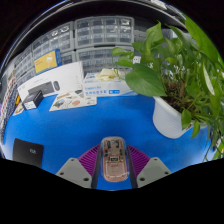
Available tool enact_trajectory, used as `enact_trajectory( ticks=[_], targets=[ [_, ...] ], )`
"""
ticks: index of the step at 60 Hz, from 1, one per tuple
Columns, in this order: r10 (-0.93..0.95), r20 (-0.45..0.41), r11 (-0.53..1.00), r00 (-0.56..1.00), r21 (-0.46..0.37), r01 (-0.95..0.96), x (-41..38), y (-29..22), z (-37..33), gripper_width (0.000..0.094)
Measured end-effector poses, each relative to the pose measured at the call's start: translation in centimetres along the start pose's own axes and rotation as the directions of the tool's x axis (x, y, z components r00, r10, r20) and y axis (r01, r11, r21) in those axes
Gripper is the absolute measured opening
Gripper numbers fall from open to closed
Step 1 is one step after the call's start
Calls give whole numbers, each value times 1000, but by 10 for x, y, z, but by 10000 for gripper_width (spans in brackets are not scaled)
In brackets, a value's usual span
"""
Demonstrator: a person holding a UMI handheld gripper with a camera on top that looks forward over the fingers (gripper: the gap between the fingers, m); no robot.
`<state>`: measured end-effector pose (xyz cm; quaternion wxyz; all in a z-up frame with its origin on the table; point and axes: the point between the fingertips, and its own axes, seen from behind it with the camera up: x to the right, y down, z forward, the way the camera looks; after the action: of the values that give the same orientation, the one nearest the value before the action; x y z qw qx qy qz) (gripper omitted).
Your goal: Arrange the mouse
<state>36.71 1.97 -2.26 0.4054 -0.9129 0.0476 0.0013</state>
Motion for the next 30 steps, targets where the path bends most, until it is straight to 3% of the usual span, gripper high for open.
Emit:
enact_trajectory(
  ticks=[12,19,30],
  targets=[
    [-6,-25,1000,1000,-21,6,2,1,1,351],
    [8,-27,999,1000,-42,-9,-1,-1,-2,350],
    [-31,-15,998,999,54,32,-41,-57,-43,349]
  ],
)
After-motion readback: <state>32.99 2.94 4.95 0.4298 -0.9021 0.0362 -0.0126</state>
